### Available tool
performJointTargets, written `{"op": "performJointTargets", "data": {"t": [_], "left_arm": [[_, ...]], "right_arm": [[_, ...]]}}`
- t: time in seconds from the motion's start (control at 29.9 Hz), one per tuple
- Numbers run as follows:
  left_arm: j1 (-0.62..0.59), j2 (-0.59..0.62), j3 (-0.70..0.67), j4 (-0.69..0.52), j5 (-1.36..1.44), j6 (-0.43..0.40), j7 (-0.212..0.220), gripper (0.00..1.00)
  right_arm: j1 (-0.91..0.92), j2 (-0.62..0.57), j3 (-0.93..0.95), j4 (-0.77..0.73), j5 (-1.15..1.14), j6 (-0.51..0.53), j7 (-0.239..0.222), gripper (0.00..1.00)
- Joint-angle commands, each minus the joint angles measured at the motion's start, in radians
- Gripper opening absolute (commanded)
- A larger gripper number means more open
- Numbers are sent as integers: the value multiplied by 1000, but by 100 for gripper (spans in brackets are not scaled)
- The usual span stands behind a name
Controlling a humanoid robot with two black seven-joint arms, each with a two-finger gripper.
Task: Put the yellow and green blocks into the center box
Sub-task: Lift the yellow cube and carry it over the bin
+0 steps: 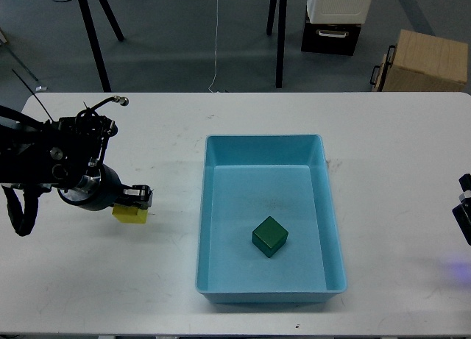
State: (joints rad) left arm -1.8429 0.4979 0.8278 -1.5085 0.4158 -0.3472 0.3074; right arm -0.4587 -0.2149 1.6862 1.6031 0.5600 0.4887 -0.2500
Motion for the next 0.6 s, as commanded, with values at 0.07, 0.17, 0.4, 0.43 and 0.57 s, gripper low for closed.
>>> {"op": "performJointTargets", "data": {"t": [0.07, 0.17, 0.4, 0.43, 0.57], "left_arm": [[-174, -120, -35, -1, -40, -68, -17, 0], [-231, -228, -36, 7, -101, -87, -19, 0], [-262, -498, -27, 71, -121, -93, -74, 0], [-262, -498, -29, 83, -124, -95, -76, 0], [-259, -498, -30, 143, -129, -96, -90, 0]], "right_arm": [[2, 0, 0, -2, -2, 0, 0, 99], [2, 0, 0, -2, -2, 0, 0, 99], [2, 0, 0, -2, -2, 0, 0, 99], [2, 0, 1, -2, -2, 0, 0, 99], [2, 0, 3, -2, -2, 0, 0, 99]]}}
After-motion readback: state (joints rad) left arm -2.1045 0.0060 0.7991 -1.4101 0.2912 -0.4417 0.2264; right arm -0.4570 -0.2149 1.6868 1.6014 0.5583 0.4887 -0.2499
